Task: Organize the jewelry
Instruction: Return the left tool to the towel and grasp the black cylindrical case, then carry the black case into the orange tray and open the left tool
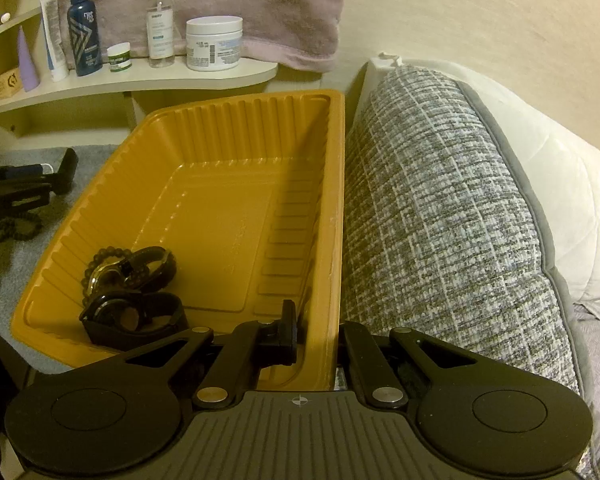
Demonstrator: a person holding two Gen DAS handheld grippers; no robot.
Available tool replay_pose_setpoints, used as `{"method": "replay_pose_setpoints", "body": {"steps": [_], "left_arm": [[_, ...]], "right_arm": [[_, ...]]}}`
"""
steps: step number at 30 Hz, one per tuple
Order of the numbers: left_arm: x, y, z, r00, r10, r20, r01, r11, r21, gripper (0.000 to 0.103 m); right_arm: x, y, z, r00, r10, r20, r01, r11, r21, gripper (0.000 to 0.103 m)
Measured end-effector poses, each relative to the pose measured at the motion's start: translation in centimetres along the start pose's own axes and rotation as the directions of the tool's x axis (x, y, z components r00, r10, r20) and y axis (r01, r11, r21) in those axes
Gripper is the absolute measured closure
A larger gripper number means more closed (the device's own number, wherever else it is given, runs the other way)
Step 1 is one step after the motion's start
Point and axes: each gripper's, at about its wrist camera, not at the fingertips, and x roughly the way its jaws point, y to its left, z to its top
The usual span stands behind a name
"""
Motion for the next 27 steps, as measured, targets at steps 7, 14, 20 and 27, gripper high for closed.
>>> {"method": "replay_pose_setpoints", "body": {"steps": [7,14,20,27], "left_arm": [[1.7,0.4,0.0,1.0,0.006,-0.015,-0.006,1.0,-0.015,0.064],[1.3,0.5,-0.1,1.0,-0.023,-0.016,0.024,1.0,0.015,0.081],[-0.4,1.6,-0.7,0.997,-0.081,-0.017,0.081,0.997,-0.013,0.084],[-2.7,2.5,-0.9,0.993,-0.122,-0.004,0.121,0.991,-0.055,0.084]], "right_arm": [[0.2,0.0,0.0,1.0,0.001,-0.006,-0.001,1.0,-0.001,0.099],[0.2,0.0,0.0,1.0,-0.001,-0.005,0.001,1.0,-0.004,0.099],[0.1,0.1,0.0,1.0,-0.003,0.0,0.003,1.0,-0.01,0.099],[-0.1,0.2,-0.1,1.0,-0.003,0.005,0.003,1.0,-0.01,0.099]]}}
